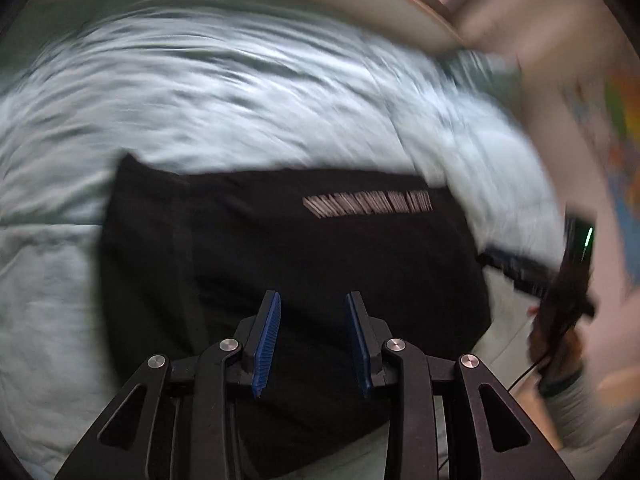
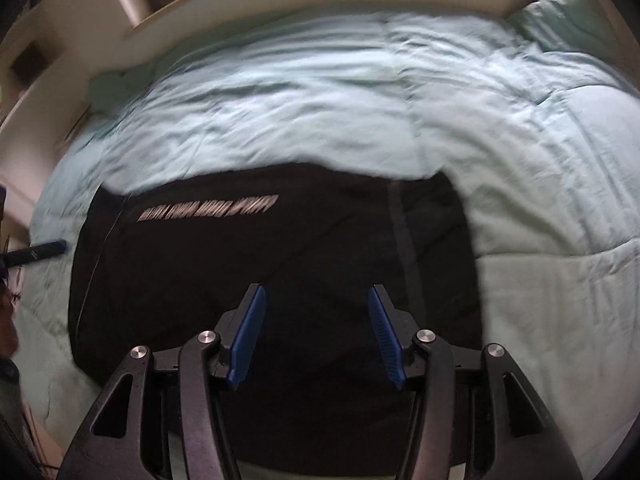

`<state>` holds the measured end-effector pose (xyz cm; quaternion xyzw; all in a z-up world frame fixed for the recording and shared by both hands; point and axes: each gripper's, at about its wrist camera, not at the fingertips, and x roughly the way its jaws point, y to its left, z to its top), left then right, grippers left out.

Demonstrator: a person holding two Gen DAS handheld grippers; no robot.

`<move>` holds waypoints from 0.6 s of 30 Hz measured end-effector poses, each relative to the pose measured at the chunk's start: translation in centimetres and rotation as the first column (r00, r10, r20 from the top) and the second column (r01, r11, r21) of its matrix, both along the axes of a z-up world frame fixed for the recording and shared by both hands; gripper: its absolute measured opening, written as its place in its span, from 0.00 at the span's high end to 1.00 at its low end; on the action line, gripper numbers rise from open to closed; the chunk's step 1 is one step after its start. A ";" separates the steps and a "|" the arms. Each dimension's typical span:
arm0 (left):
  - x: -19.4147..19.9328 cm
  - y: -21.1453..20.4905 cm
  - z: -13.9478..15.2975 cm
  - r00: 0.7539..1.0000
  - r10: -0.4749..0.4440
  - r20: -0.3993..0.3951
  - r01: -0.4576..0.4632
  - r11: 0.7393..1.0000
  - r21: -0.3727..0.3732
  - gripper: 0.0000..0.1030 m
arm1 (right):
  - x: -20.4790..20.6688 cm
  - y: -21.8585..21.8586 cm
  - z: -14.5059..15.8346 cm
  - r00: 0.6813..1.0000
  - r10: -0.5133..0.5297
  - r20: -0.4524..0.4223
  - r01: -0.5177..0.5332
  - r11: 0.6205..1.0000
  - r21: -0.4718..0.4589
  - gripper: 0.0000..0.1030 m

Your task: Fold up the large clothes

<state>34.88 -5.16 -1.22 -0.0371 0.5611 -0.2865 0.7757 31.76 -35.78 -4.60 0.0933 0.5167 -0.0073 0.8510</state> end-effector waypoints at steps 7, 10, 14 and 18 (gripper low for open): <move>-2.5 -4.9 -9.3 0.995 0.060 -0.079 -0.046 0.985 0.167 0.67 | 0.5 4.8 -7.4 0.984 0.055 -0.171 -0.071 0.993 -0.094 0.43; -1.4 -3.0 -9.8 0.980 0.120 -0.156 -0.110 0.991 0.070 0.68 | 0.4 4.1 -9.2 0.982 0.029 -0.188 -0.041 0.997 -0.059 0.42; -1.6 -2.0 -8.2 0.984 0.078 -0.161 -0.072 0.997 0.041 0.69 | 0.4 3.6 -8.0 0.979 0.036 -0.198 -0.043 0.999 -0.029 0.42; -1.1 -1.2 -5.3 0.994 0.082 -0.066 -0.074 0.992 0.105 0.68 | 1.7 3.4 -3.7 0.994 0.062 -0.095 -0.060 0.998 0.021 0.42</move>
